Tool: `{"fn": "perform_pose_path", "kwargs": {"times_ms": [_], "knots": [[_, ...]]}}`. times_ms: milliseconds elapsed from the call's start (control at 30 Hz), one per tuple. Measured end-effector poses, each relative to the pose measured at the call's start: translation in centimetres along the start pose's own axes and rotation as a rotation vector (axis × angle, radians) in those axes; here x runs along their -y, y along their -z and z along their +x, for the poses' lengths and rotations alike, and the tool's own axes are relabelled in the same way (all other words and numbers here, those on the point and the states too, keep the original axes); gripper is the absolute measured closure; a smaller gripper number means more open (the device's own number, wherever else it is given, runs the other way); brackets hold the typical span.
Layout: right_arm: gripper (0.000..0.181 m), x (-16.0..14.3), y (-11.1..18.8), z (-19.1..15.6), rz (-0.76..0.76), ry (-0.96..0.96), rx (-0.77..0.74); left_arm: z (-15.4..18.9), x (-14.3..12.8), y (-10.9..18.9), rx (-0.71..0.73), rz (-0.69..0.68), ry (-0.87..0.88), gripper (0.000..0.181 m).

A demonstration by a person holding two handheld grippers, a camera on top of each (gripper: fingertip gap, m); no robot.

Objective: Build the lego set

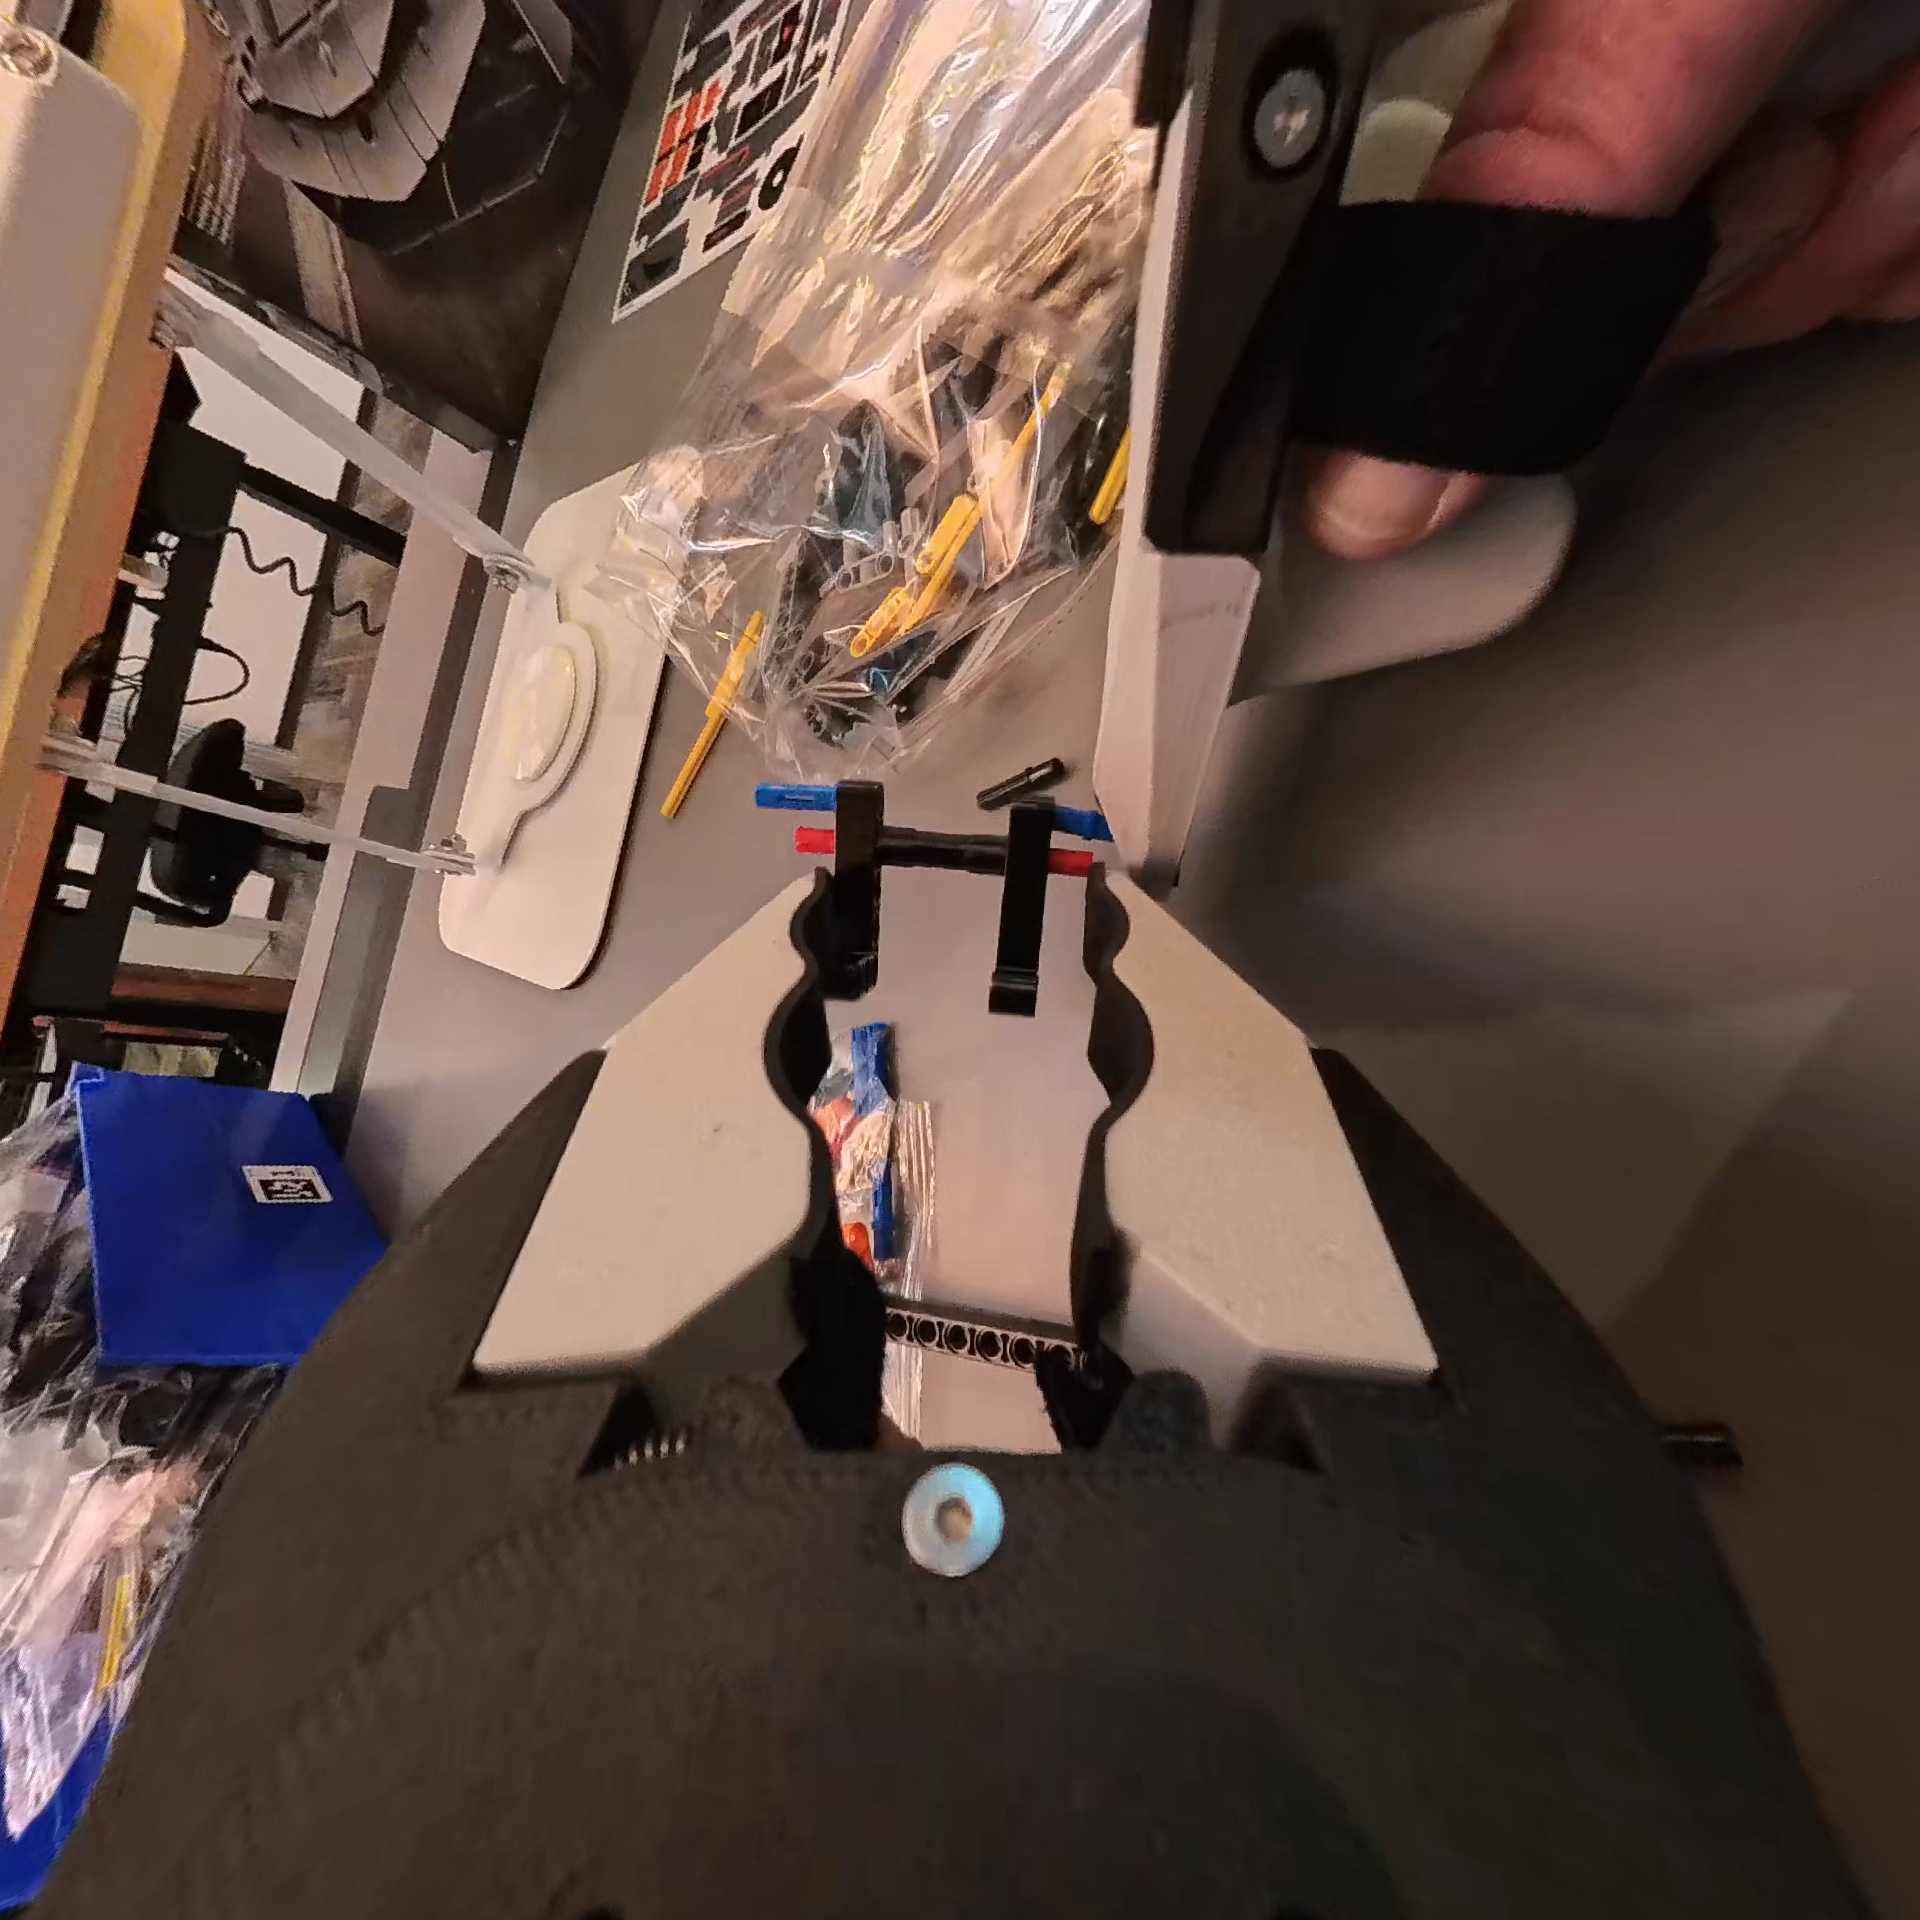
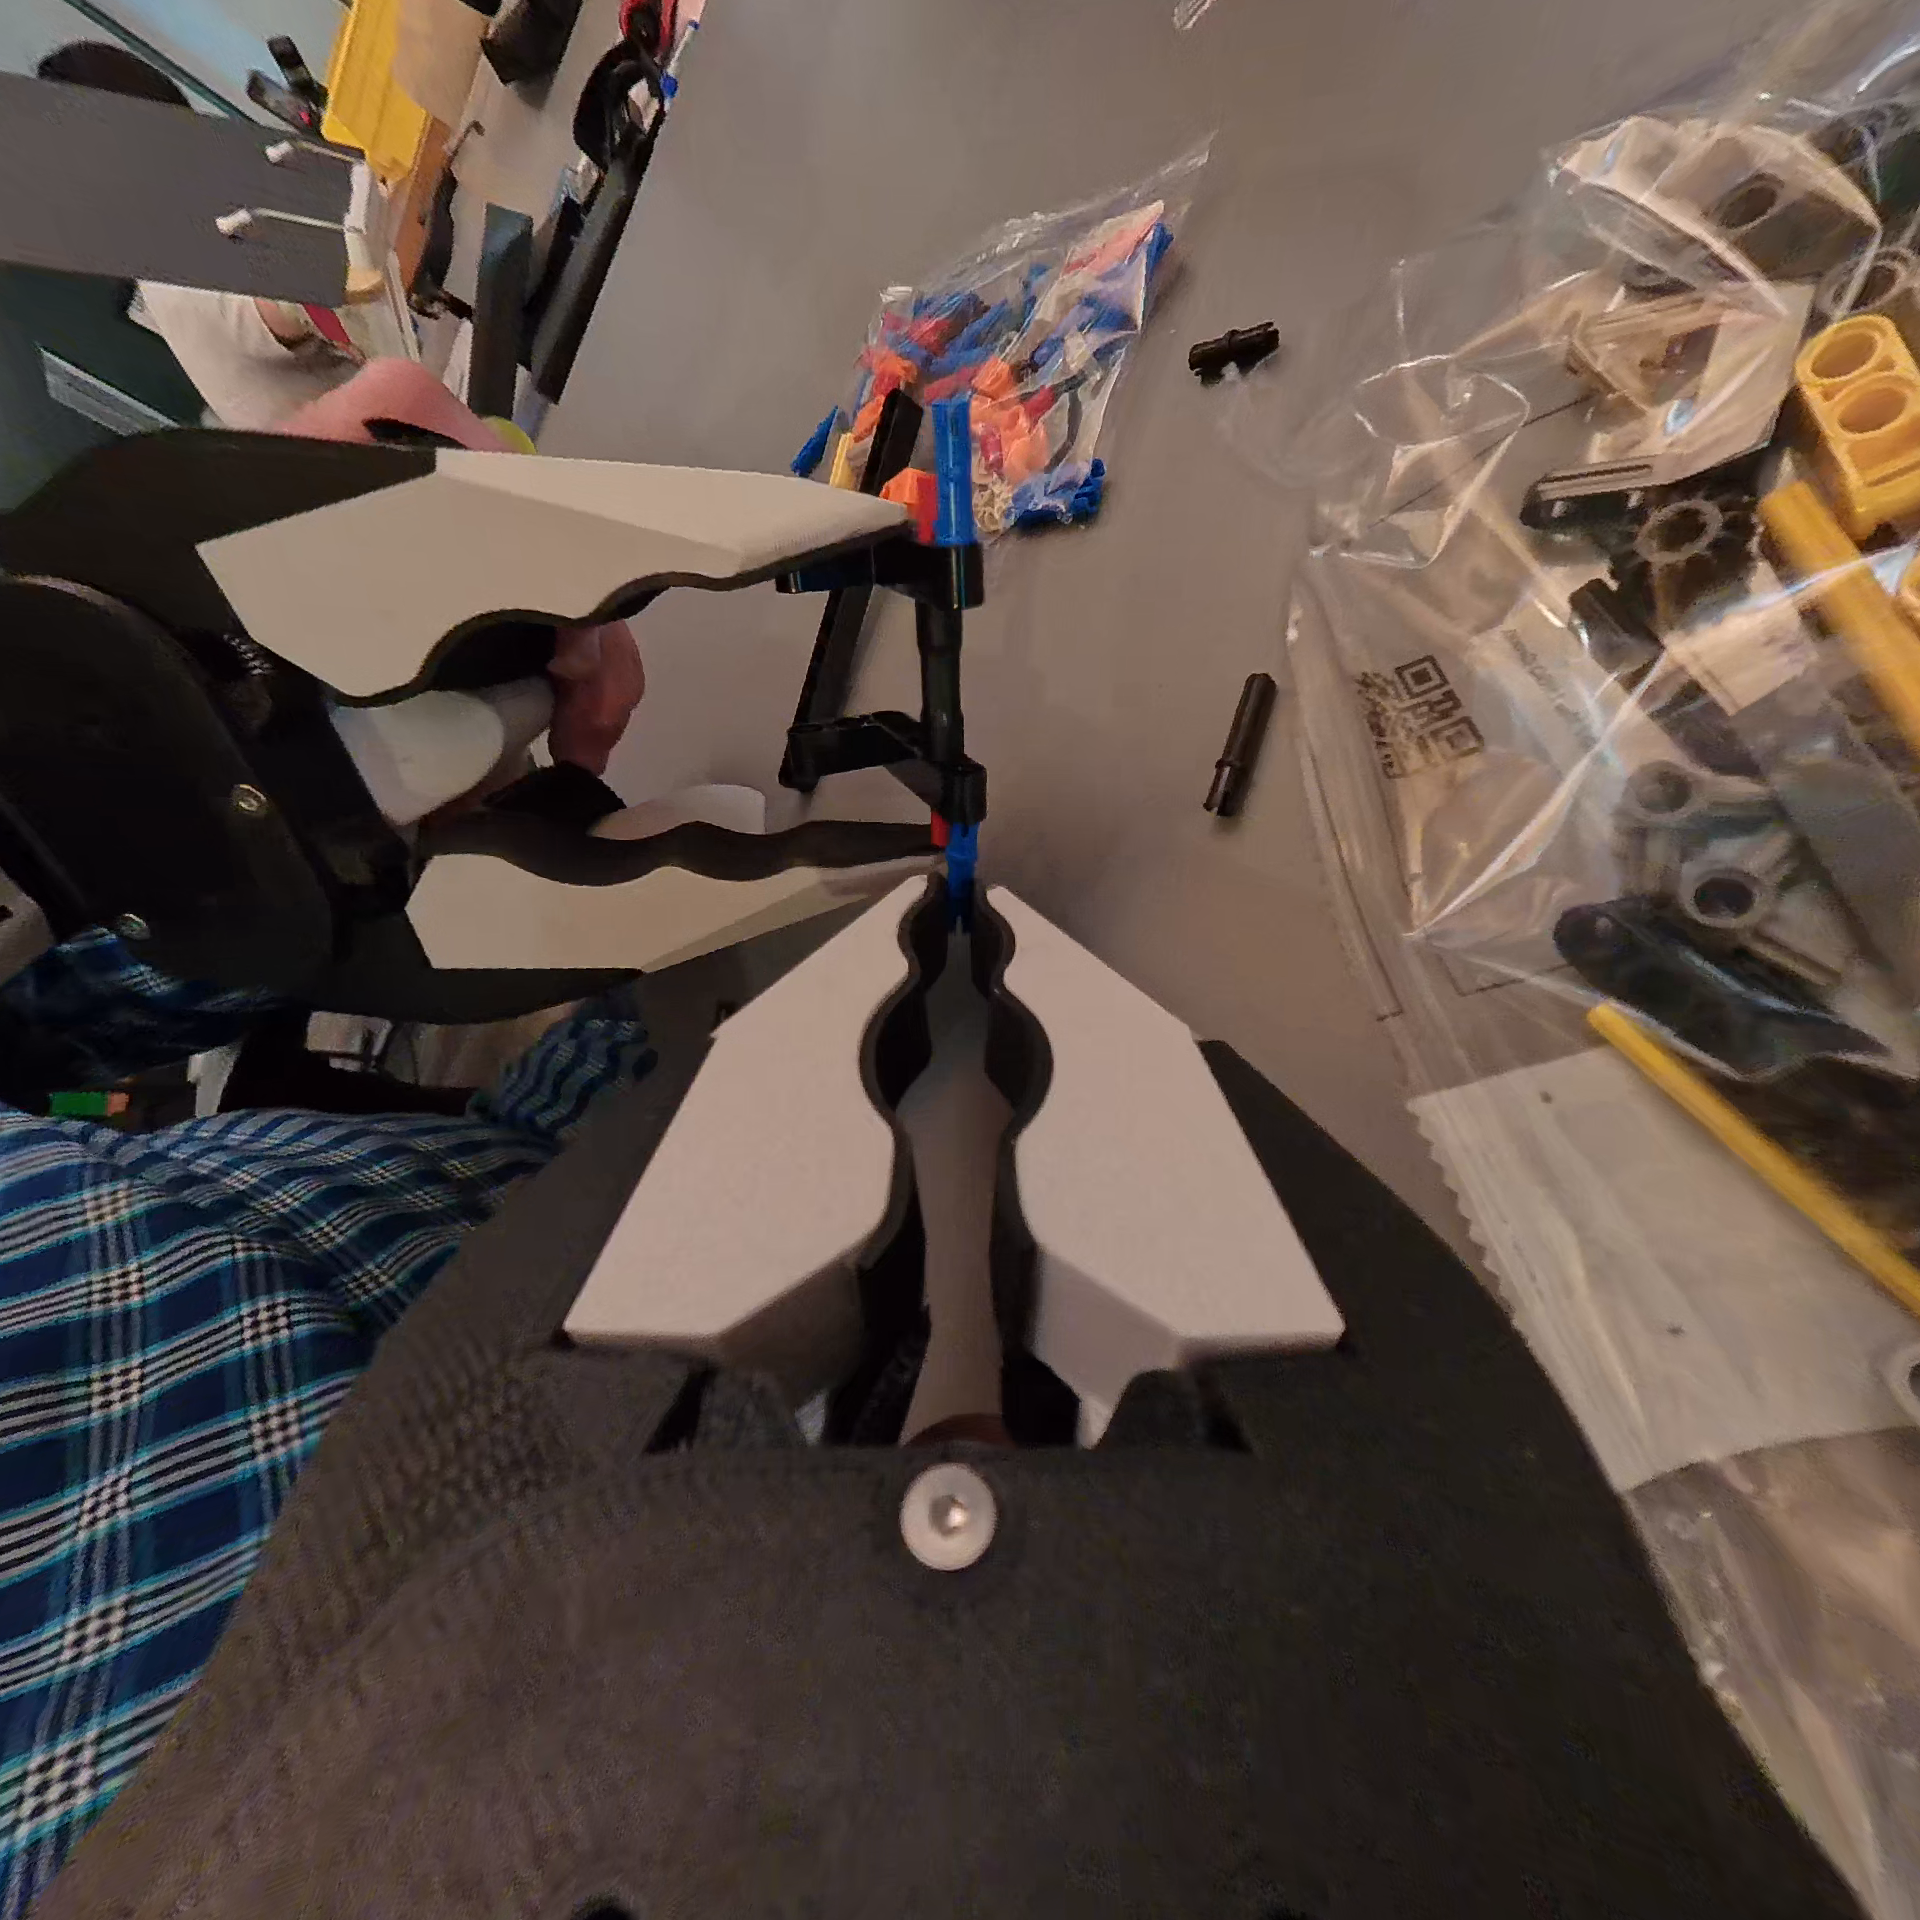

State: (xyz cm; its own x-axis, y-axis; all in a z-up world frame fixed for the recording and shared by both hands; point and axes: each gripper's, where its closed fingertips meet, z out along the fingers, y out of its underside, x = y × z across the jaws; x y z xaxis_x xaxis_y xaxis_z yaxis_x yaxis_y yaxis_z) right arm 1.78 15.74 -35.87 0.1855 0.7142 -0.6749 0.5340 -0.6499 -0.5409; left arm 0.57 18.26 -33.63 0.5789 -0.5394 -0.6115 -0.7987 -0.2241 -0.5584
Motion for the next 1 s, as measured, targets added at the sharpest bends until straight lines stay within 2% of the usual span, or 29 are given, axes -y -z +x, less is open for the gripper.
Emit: {"fn": "perform_pose_path", "kwargs": {"times_ms": [333, 667, 1000], "knots": [[0.181, -0.5, -0.1, 0.3, -0.071, 0.088, -0.047, 0.5, 0.1, -0.1, -0.028, -0.005, -0.054, 0.136], [0.181, -1.4, -0.3, 0.2, -0.182, 0.064, 0.005, 0.9, -0.2, -0.1, -0.020, -0.027, -0.176, 0.136], [0.181, -1.4, -0.4, 0.3, -0.178, 0.006, 0.051, 1.0, 0.0, -0.3, -0.012, -0.006, -0.276, 0.136]]}}
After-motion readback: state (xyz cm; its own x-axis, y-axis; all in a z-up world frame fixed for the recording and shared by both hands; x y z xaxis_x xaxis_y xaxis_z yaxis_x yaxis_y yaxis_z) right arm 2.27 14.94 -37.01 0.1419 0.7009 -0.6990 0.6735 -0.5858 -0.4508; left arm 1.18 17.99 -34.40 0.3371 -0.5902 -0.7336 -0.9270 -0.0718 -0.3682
